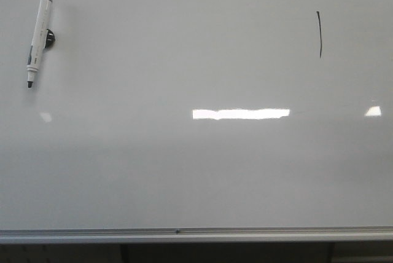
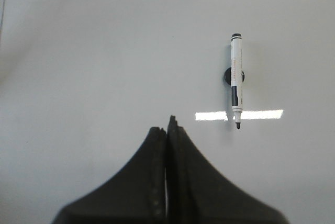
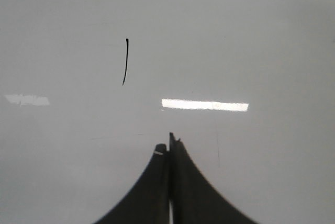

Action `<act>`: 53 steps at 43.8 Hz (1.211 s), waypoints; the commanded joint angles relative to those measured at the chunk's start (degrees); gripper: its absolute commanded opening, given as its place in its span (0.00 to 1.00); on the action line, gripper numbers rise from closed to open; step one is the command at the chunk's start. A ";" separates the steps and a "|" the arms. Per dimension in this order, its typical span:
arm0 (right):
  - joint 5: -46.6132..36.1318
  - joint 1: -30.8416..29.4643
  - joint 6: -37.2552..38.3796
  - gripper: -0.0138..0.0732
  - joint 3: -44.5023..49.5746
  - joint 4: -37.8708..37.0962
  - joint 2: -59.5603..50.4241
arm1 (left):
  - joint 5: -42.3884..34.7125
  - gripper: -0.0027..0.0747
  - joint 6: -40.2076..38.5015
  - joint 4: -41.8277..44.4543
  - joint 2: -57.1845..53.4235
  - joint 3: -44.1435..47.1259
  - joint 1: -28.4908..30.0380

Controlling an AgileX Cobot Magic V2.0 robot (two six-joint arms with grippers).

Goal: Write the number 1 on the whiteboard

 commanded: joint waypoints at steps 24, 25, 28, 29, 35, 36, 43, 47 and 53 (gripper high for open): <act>-5.70 -1.91 3.50 0.08 -1.19 -2.42 -1.02 | -4.85 0.01 -0.49 -0.22 -0.85 1.27 -0.45; -5.70 -1.91 3.50 0.08 -1.19 -2.42 -1.02 | -4.85 0.01 -0.49 -0.22 -0.85 1.27 -0.45; -5.70 -1.90 3.50 0.08 -1.19 -2.64 -1.02 | -4.85 0.01 -0.49 -0.22 -0.85 1.27 -0.45; -5.70 -1.90 3.45 0.08 -1.19 -2.85 -1.02 | -4.85 0.01 -0.49 -0.22 -0.85 1.27 -0.45; -5.70 -1.90 3.45 0.08 -1.19 -4.80 -1.02 | -4.85 0.01 -0.49 -0.22 -0.85 1.27 -0.45; -5.70 -1.90 3.45 0.08 -1.19 -5.04 -1.02 | -4.85 0.01 -0.49 -0.22 -0.85 1.27 -0.45; -5.69 -1.90 3.45 0.08 -1.19 -5.19 -1.02 | -4.85 0.01 -0.49 -0.22 -0.85 1.27 -0.45; -5.69 -1.90 3.45 0.08 -1.19 -5.19 -1.02 | -4.85 0.01 -0.49 -0.22 -0.85 1.27 -0.45; -5.69 -1.90 3.45 0.08 -1.19 -5.19 -1.02 | -4.85 0.01 -0.49 -0.22 -0.85 1.27 -0.45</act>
